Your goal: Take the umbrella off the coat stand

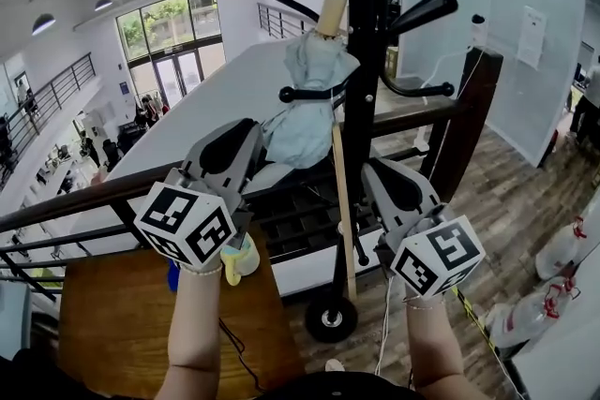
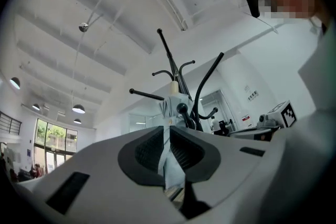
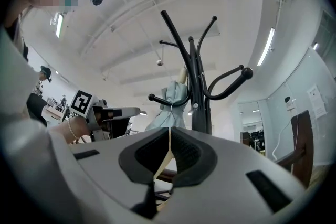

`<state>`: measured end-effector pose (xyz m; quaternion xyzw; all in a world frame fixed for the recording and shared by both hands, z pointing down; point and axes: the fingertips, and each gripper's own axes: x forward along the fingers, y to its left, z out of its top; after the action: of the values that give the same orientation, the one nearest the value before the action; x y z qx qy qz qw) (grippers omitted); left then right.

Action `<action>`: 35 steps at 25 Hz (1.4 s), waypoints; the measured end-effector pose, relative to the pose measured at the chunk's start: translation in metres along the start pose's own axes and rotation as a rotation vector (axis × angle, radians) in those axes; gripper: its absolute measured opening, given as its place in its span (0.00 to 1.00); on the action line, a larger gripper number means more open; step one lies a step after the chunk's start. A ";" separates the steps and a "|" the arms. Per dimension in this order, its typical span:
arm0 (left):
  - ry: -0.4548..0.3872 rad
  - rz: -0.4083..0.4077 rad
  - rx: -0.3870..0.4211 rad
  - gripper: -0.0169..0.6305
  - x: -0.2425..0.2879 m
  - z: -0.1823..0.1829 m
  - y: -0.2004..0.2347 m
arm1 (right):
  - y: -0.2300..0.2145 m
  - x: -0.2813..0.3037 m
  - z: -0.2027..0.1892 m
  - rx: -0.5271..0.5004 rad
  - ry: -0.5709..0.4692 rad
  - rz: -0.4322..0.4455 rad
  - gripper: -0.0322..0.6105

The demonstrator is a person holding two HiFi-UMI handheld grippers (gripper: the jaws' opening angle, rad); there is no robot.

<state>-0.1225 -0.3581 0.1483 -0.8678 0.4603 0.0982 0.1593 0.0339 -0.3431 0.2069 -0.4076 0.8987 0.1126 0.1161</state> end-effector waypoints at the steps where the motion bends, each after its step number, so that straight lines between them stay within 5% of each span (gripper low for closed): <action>1: -0.006 -0.004 0.013 0.07 0.003 0.006 0.001 | -0.001 0.003 0.002 -0.007 -0.003 0.003 0.10; 23: -0.045 -0.092 0.158 0.08 0.060 0.079 -0.010 | -0.002 0.047 0.059 -0.070 -0.101 0.062 0.10; 35: -0.007 -0.215 0.143 0.33 0.094 0.094 -0.021 | 0.006 0.058 0.073 -0.127 -0.116 0.095 0.10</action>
<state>-0.0552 -0.3849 0.0350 -0.8981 0.3701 0.0506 0.2321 0.0011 -0.3583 0.1206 -0.3639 0.8998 0.1983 0.1366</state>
